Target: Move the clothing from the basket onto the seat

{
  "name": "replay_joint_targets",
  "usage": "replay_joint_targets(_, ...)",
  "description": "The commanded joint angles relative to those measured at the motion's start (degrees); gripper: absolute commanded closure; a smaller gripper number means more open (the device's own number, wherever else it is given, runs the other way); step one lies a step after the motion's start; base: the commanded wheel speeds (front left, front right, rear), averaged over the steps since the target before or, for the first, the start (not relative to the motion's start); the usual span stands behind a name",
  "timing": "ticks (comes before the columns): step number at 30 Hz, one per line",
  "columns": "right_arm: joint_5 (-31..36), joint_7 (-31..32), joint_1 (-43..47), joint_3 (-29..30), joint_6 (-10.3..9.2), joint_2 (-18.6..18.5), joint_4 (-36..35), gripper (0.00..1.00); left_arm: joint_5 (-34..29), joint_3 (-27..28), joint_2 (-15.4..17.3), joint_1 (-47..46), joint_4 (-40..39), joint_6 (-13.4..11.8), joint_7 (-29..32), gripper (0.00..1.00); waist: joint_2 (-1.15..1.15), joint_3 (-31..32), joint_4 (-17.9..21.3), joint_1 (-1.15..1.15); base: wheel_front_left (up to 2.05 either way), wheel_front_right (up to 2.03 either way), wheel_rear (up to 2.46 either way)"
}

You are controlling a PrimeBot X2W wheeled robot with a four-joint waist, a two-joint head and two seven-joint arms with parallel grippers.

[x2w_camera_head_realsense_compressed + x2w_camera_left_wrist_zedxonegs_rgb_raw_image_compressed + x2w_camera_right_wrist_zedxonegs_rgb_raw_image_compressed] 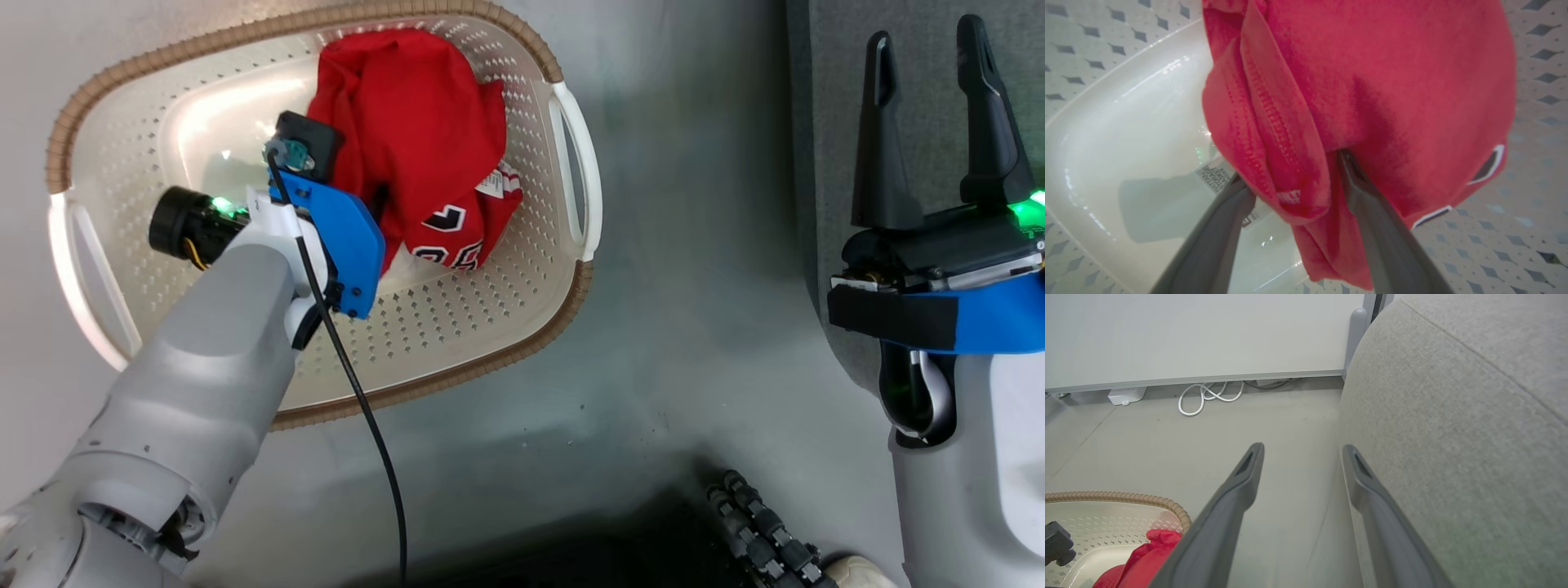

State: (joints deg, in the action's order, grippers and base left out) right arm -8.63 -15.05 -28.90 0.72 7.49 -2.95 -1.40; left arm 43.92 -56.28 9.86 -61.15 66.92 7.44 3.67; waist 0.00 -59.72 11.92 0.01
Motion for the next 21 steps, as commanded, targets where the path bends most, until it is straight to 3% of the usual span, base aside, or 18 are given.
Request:
replay_joint_targets(1,0.34,-0.20,-0.23,0.15,0.01,0.11,-0.59,0.00,0.29,-0.43,0.18,-1.53,0.64,0.02,-0.41,0.00,0.00,-0.84,0.22,-0.01,0.00,0.00,0.00)
replay_joint_targets(9,0.52,-0.19,0.55,0.61,0.01,0.10,-2.69,0.00,-1.24,-3.05,-1.12,-4.17,4.56,-0.32,-3.41,0.00,0.00,-2.73,0.31,-0.01,0.00,0.00,0.00)
replay_joint_targets(11,0.51,-0.20,0.93,0.61,0.01,0.09,-3.13,0.00,-1.58,-3.70,-1.78,-3.72,5.21,-0.26,-2.81,1.00,0.00,-2.71,0.23,-0.01,0.00,0.00,0.00)
replay_joint_targets(21,0.63,-0.19,-0.21,0.40,0.01,0.10,-3.09,0.00,-1.07,-5.18,-2.87,-4.37,6.16,-0.02,-4.03,1.00,0.00,-1.92,-0.61,-0.01,0.00,0.00,0.00)
